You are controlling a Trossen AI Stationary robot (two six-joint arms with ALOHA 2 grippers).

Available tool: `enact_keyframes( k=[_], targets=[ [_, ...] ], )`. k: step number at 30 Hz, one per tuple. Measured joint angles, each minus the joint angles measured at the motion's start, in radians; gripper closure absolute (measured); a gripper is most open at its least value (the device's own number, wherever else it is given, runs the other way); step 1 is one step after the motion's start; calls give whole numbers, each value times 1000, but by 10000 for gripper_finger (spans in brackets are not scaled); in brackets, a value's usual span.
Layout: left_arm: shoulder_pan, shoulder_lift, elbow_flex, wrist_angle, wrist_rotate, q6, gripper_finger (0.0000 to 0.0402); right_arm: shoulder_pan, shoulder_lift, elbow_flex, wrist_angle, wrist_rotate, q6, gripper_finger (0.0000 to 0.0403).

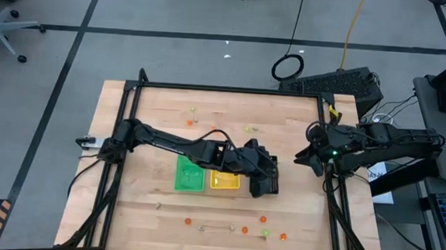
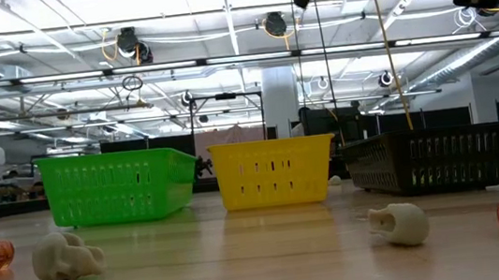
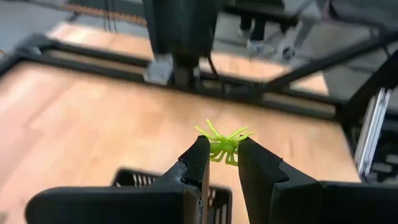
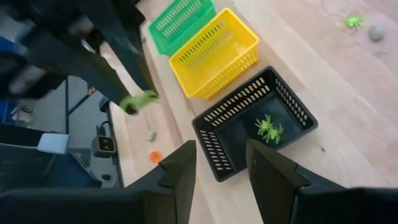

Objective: Sort Halloween decoration
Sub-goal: Put the green spider toy into the black basket

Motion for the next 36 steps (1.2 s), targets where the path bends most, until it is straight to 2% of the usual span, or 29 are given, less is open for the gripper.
enact_keyframes(
  k=[6, 12, 22, 36],
  targets=[
    [0, 42, 0, -12, 43, -3, 337, 0, 1, 0, -22, 2, 0, 273],
    [7, 69, 0, -20, 42, -4, 337, 0, 1, 0, -21, 3, 0, 273],
    [38, 106, 0, -57, 41, -102, 337, 0, 1, 0, -21, 3, 0, 273],
    [48, 153, 0, -87, 44, -96, 337, 0, 1, 0, -17, 1, 26, 273]
  ],
)
